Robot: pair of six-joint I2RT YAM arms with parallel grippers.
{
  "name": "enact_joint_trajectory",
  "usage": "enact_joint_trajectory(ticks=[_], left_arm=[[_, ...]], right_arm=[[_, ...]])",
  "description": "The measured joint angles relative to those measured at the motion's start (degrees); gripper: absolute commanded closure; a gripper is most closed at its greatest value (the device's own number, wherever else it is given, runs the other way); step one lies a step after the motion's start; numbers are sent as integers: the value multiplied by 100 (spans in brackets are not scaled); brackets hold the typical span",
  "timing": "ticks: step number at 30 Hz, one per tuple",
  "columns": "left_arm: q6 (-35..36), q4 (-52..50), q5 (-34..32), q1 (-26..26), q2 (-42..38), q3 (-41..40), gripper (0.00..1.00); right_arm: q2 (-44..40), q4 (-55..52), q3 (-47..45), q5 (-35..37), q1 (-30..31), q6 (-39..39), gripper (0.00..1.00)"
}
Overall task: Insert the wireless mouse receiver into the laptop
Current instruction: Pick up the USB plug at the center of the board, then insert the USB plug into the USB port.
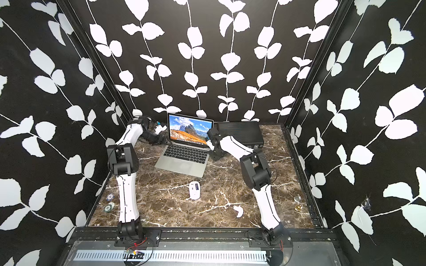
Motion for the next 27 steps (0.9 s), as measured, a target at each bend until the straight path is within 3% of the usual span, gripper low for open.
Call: enact_joint_trajectory(ticks=[13, 27], left_arm=[[39, -15, -118, -116, 188, 74, 19], [109, -109, -116, -184, 367, 352, 21]], right_arm=[[787, -592, 1180, -120, 0, -1187, 94], [1211, -1248, 1906, -284, -20, -1926, 97]])
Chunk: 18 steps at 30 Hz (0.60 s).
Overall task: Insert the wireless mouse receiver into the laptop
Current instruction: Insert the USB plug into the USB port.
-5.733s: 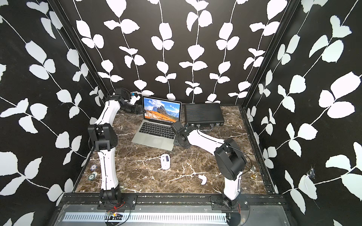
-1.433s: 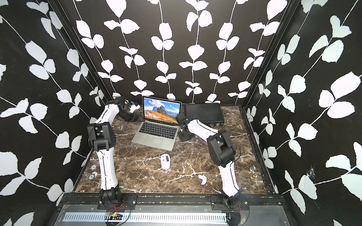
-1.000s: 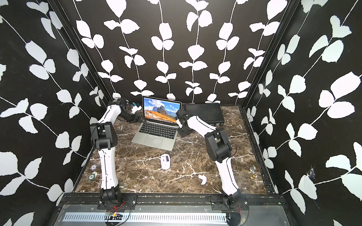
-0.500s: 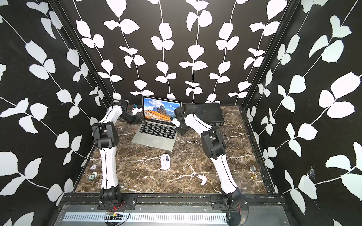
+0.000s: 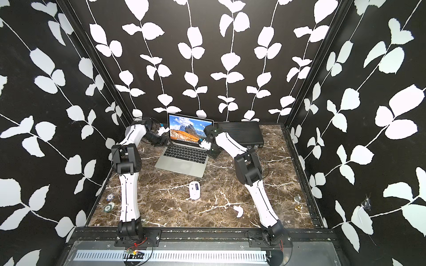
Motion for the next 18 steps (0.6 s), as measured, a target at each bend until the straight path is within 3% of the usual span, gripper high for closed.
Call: enact_joint_trajectory(ticks=[18], left_arm=[[42, -26, 105, -229, 177, 286, 22]], right_arm=[[393, -369, 522, 310, -9, -306, 100]])
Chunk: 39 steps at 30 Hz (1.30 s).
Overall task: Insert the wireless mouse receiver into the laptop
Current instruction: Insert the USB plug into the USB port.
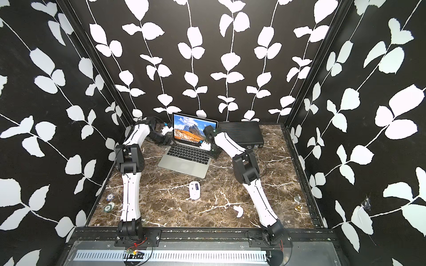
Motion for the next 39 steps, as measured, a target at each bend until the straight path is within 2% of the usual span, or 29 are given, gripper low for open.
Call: enact_joint_trajectory(ticks=[18, 30, 39], left_arm=[[-7, -66, 22, 2, 52, 96, 22], [0, -70, 24, 2, 55, 101, 22], [0, -72, 24, 2, 55, 101, 22]], right_arm=[[109, -199, 208, 131, -35, -52, 100], [221, -258, 404, -48, -59, -31, 100], [-44, 138, -111, -295, -107, -33, 100]])
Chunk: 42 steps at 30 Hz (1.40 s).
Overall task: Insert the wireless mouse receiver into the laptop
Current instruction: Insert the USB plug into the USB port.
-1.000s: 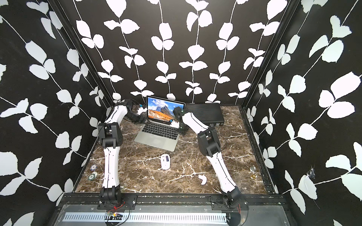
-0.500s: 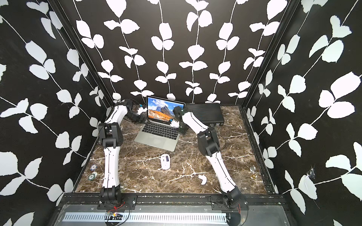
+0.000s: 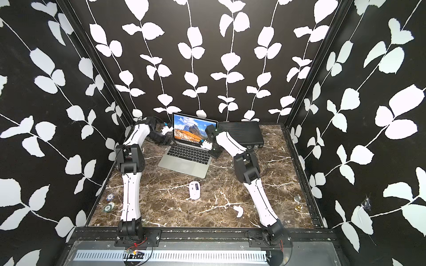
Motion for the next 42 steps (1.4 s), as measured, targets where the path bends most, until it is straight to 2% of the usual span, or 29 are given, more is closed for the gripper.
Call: enact_joint_trajectory(ticks=[19, 42], left_arm=[[46, -11, 0, 0, 0, 0, 22], [59, -15, 7, 0, 9, 4, 22]], right_arm=[[-573, 822, -1091, -177, -22, 0, 100], [-595, 914, -1141, -407, -157, 76, 100]])
